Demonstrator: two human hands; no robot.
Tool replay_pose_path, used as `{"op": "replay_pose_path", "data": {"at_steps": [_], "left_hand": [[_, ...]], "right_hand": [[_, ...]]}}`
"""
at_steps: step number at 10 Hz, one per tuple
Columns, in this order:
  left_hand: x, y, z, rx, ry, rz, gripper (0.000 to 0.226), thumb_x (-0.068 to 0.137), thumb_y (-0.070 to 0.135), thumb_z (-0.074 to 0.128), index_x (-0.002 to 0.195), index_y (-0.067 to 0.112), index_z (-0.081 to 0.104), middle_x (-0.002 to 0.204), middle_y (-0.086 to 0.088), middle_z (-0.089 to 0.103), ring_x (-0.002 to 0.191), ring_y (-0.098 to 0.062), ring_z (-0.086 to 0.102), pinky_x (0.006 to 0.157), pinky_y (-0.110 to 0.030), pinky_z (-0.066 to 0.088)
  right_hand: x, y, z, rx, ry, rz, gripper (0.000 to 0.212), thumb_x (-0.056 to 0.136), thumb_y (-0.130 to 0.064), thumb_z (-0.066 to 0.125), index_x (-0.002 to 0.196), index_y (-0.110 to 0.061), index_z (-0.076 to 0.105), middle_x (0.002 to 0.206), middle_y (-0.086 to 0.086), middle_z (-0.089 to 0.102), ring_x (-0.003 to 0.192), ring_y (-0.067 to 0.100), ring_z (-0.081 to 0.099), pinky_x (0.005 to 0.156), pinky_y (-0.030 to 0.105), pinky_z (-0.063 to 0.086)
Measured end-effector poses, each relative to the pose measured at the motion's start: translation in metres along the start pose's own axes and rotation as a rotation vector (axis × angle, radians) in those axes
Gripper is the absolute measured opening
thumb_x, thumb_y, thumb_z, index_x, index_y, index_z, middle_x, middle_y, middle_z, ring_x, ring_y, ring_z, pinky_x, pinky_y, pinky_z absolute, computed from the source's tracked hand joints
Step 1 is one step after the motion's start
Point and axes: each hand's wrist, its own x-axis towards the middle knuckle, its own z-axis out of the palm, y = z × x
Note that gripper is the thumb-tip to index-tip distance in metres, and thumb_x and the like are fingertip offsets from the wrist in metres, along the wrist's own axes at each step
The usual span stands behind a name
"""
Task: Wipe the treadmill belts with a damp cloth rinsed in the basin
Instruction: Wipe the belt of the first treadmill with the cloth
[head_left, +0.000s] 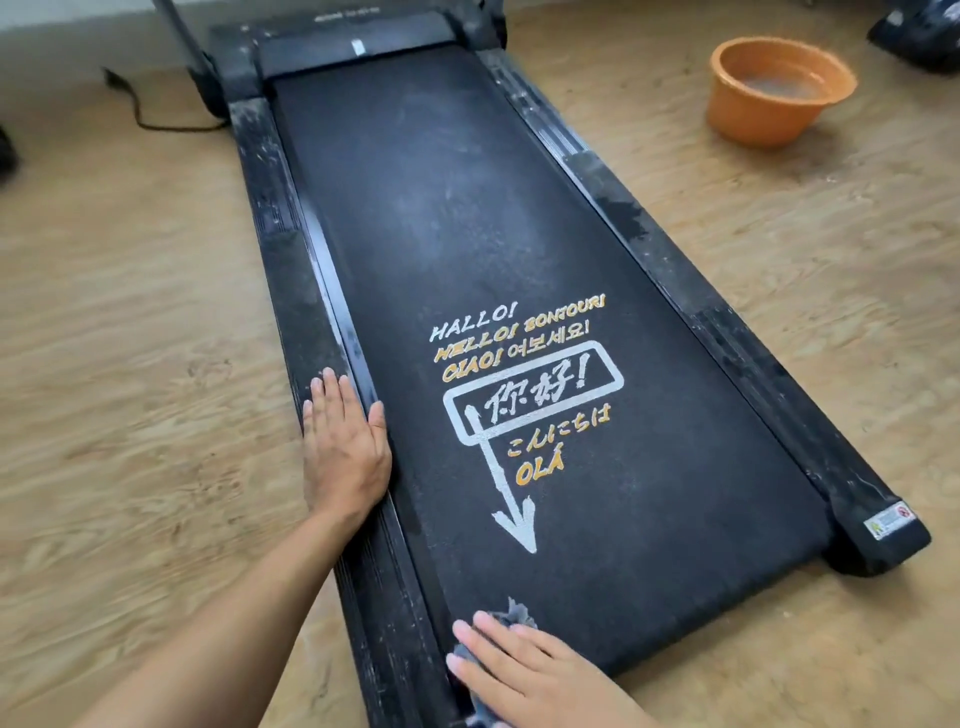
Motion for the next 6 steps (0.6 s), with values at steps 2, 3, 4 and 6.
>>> {"op": "replay_pose_path", "data": {"at_steps": [2, 3, 4, 6], "left_hand": [[0.003, 0.003, -0.009, 0.059, -0.05, 0.015, 0.073, 0.105, 0.044, 0.027, 0.151, -0.01, 0.045, 0.16, -0.029, 0.041, 0.149, -0.045, 0.04, 0.121, -0.056, 0.035], [0.012, -0.004, -0.019, 0.179, -0.179, 0.069, 0.075, 0.103, 0.045, 0.029, 0.142, -0.014, 0.053, 0.148, -0.036, 0.051, 0.135, -0.051, 0.053, 0.108, -0.057, 0.048], [0.021, -0.008, -0.035, 0.284, -0.327, 0.12, 0.08, 0.107, 0.049, 0.017, 0.153, -0.013, 0.038, 0.158, -0.036, 0.037, 0.148, -0.048, 0.038, 0.121, -0.053, 0.036], [0.043, 0.013, -0.112, 0.388, -0.731, 0.129, 0.082, 0.109, 0.044, 0.038, 0.164, -0.002, -0.002, 0.172, -0.021, 0.009, 0.159, -0.038, 0.015, 0.127, -0.048, 0.022]], "right_hand": [[-0.12, 0.07, 0.036, -0.193, -0.827, 0.235, 0.032, 0.09, -0.068, 0.047, 0.087, -0.041, 0.062, 0.067, -0.039, 0.047, 0.073, -0.002, 0.037, 0.081, 0.01, 0.041], [-0.069, 0.064, 0.009, -0.034, -1.01, 0.117, 0.029, 0.082, -0.045, 0.054, 0.066, -0.024, 0.044, 0.057, -0.005, 0.033, 0.055, 0.015, 0.029, 0.057, 0.027, 0.025], [0.039, 0.042, -0.09, -0.166, -0.992, 0.14, 0.013, 0.073, -0.037, 0.065, 0.066, -0.027, 0.058, 0.062, -0.008, 0.033, 0.051, 0.014, 0.041, 0.052, 0.026, 0.011], [0.154, 0.043, -0.151, 0.137, -0.975, 0.195, 0.004, 0.098, -0.031, 0.054, 0.1, -0.031, 0.058, 0.104, -0.012, 0.051, 0.094, 0.014, 0.05, 0.083, 0.032, 0.046]]}}
